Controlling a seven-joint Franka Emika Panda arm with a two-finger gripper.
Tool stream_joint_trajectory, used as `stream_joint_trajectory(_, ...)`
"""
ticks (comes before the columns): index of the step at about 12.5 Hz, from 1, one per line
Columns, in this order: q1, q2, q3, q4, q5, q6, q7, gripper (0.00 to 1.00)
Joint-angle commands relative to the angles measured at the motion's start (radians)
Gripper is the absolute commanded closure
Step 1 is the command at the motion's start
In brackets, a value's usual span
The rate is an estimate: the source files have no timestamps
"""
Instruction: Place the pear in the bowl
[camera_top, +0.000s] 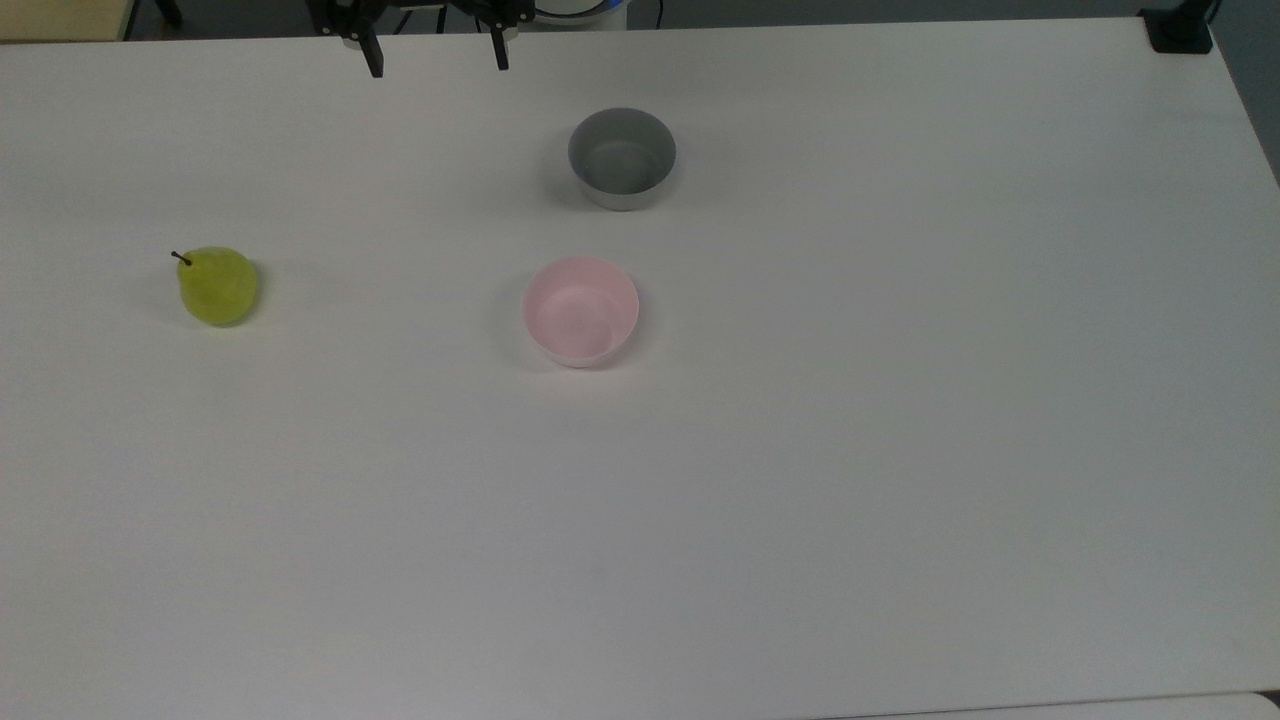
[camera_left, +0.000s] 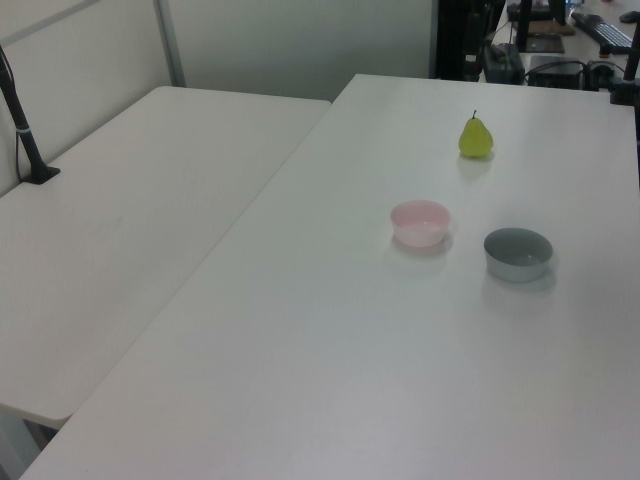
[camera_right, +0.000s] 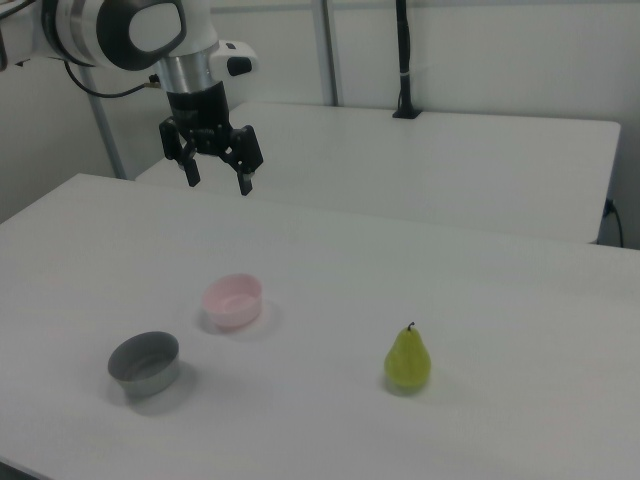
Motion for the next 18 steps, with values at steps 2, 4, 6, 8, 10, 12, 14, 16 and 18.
stream_joint_trajectory(2, -0.013, -0.011, 0.02, -0.017, -0.015, 0.017, -0.015, 0.0)
stream_joint_trajectory(4, -0.013, -0.012, 0.02, -0.017, -0.015, 0.016, -0.015, 0.0)
stream_joint_trajectory(6, -0.013, -0.012, 0.02, -0.017, -0.015, 0.016, -0.015, 0.0)
stream_joint_trajectory(8, -0.013, -0.011, 0.02, -0.017, -0.015, 0.019, -0.015, 0.0)
stream_joint_trajectory(10, -0.013, -0.011, 0.02, -0.017, -0.017, 0.014, -0.026, 0.0)
stream_joint_trajectory(12, -0.023, -0.014, 0.02, -0.017, -0.02, 0.007, -0.056, 0.0)
stream_joint_trajectory(14, -0.044, -0.009, 0.019, -0.02, -0.02, 0.007, -0.279, 0.0)
stream_joint_trajectory(16, -0.066, -0.008, 0.017, -0.013, -0.044, 0.005, -0.353, 0.0)
stream_joint_trajectory(18, -0.096, -0.003, 0.017, 0.006, -0.099, 0.008, -0.362, 0.0)
